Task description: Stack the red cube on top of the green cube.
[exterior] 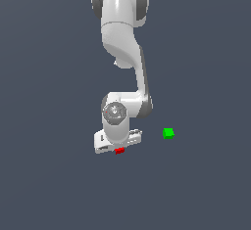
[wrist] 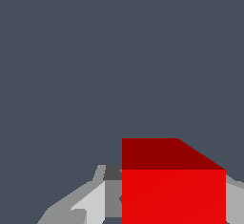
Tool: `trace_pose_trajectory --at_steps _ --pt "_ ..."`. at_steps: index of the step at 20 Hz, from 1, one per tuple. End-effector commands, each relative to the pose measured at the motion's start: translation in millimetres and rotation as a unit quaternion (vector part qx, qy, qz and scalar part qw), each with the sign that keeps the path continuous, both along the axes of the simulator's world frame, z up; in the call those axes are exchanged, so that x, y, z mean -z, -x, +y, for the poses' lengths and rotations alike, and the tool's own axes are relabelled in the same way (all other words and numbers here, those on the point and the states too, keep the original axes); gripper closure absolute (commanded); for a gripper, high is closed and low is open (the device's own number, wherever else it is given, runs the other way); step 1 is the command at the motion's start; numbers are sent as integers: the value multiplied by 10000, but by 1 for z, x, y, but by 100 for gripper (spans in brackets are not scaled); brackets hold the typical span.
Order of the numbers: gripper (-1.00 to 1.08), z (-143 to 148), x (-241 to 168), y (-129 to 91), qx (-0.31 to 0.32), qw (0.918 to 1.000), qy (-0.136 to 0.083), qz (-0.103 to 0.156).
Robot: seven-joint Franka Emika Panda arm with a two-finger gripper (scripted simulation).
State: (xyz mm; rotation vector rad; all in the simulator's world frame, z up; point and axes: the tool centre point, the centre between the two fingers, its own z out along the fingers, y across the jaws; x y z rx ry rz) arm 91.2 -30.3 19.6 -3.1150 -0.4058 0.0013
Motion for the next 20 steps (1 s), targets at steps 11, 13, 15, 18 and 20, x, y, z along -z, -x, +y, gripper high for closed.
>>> trace_pose_trajectory --at_steps 11,13,15,18,20 --pt "108 0 -49 1 1 10000 1 -1" --pt "108 0 -65 1 0 10000 2 -3" --pt "108 0 -77 2 0 10000 2 -3" --pt "108 0 -91 1 0 10000 2 -3" --pt "108 0 -97 1 0 10000 2 -3"
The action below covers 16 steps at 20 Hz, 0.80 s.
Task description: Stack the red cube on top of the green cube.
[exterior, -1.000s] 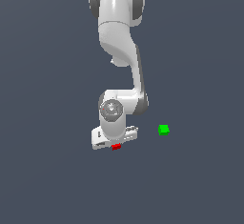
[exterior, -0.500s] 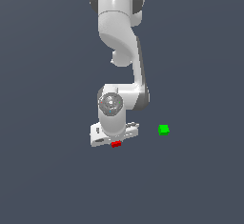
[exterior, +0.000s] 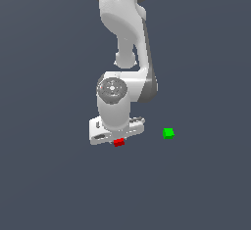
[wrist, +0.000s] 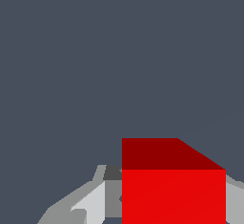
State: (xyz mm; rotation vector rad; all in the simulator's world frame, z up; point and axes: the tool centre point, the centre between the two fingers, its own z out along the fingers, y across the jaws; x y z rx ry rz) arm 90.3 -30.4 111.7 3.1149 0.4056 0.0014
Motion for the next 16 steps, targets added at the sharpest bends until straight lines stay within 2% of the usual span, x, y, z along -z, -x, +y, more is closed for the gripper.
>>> trace_pose_trajectory --at_steps 1,9,16 --pt "108 0 -7 0 0 10000 0 6" --pt "108 5 -6 1 0 10000 -1 0" --pt "108 44 3 14 0 10000 -1 0"
